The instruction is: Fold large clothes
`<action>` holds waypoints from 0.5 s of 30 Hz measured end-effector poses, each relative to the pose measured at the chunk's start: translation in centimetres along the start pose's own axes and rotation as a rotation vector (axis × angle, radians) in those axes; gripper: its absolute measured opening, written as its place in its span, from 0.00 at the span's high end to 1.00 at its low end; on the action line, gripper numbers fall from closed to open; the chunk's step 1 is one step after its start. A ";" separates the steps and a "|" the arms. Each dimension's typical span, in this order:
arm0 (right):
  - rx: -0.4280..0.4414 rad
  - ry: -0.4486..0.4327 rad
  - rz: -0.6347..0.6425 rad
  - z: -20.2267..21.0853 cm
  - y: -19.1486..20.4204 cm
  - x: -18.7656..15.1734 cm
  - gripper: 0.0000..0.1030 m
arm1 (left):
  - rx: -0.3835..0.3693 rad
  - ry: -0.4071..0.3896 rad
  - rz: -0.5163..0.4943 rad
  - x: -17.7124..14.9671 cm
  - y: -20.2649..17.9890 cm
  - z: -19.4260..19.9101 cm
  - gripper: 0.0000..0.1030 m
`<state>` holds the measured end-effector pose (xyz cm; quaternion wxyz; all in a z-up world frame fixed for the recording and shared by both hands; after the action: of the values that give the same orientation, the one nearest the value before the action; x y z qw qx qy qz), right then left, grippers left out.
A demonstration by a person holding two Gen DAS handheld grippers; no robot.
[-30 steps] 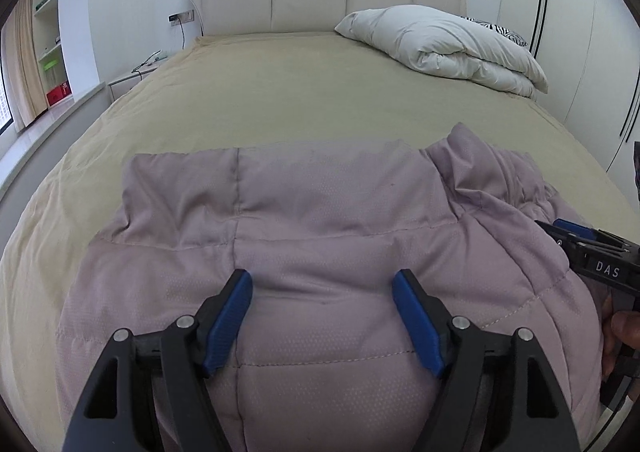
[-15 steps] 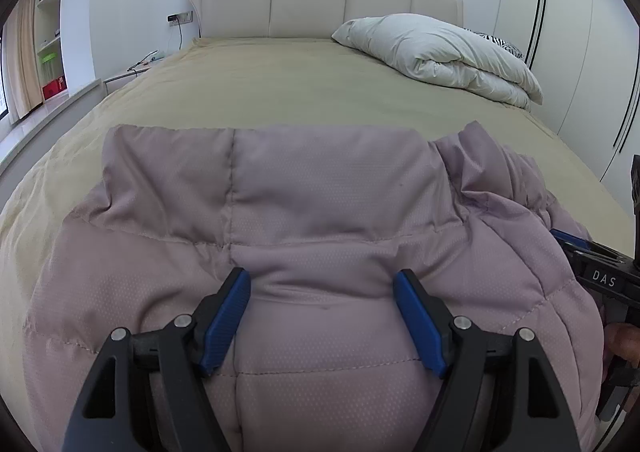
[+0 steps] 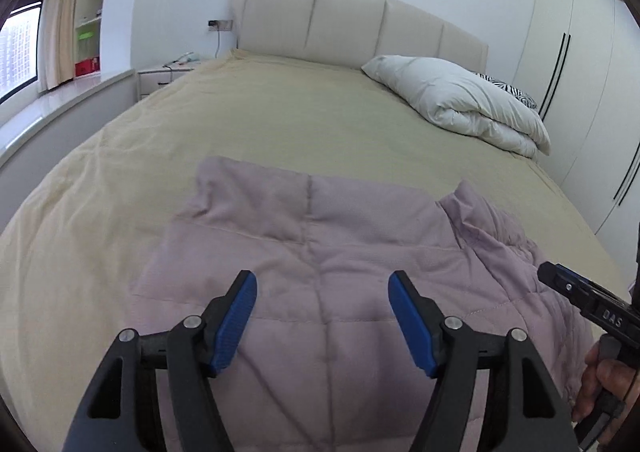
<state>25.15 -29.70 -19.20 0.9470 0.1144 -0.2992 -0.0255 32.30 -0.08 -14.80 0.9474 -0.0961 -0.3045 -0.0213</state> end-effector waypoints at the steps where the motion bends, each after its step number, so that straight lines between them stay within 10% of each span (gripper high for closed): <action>1: 0.009 -0.009 0.044 0.6 1.9 -0.3 0.31 | 0.023 -0.003 -0.004 -0.1 0.5 0.4 0.30; 15: -0.084 0.078 0.237 -5.5 6.9 -3.9 0.27 | 0.059 0.073 -0.045 -2.6 1.9 -3.6 0.26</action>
<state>24.94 -21.45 -24.21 0.9583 0.0396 -0.2720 0.0786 32.48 1.02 -19.50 0.9596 -0.0602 -0.2723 -0.0370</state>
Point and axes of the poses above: each gripper's, at about its wrist camera, not at the fingertips, and z roughly against the way its jaws point, y to its left, x to its top, the point moved 9 cm from there along -z, roughly the way its jaws point, and after that the axes turned 13 degrees about y, right-handed, at the moved point
